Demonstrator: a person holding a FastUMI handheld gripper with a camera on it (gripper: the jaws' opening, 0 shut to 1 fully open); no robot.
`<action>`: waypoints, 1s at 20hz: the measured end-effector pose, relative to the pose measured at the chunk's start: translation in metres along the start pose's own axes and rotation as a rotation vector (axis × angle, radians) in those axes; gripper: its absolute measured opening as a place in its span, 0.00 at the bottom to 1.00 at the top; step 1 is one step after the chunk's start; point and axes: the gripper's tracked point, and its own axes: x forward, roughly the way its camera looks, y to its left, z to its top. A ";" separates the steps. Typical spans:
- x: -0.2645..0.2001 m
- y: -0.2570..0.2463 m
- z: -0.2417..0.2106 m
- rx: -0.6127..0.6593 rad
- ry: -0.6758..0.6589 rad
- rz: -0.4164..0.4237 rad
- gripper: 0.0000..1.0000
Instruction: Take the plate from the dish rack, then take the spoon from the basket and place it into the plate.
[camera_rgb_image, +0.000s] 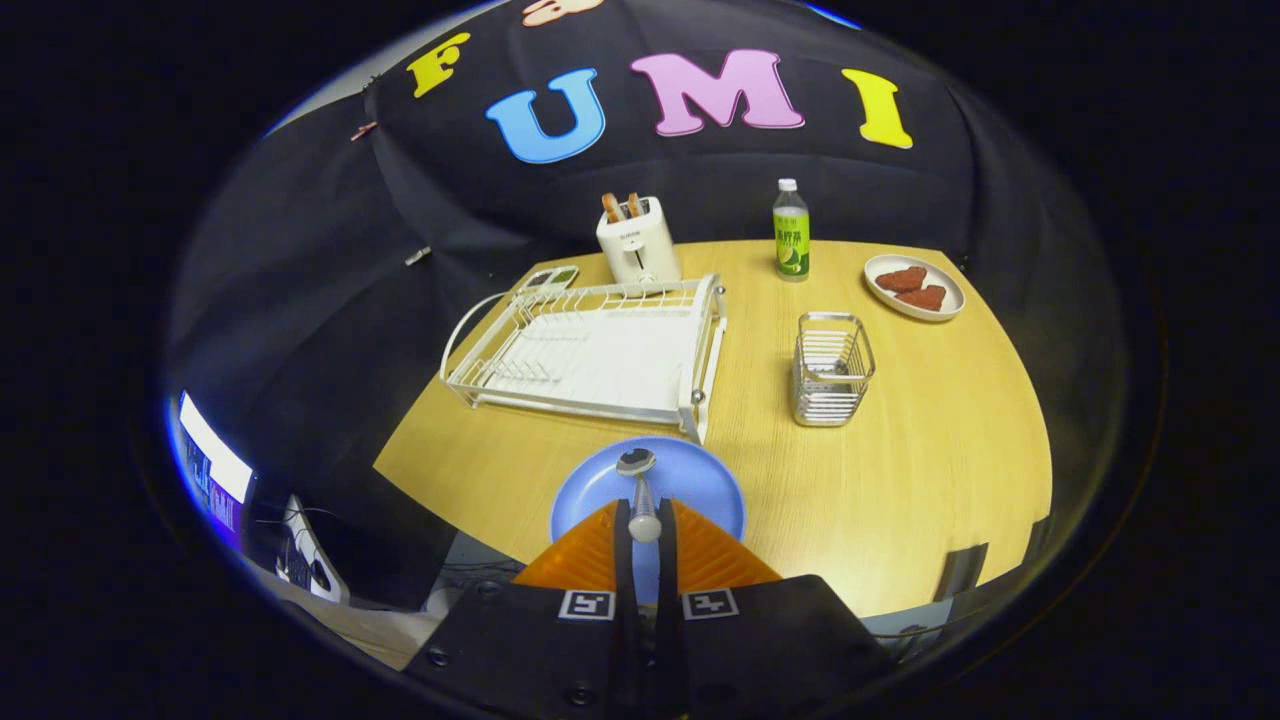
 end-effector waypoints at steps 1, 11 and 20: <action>0.007 0.001 -0.005 0.005 0.008 0.002 0.10; 0.044 -0.002 -0.032 0.074 0.024 0.079 0.10; 0.064 -0.030 -0.086 0.006 0.168 -0.030 0.19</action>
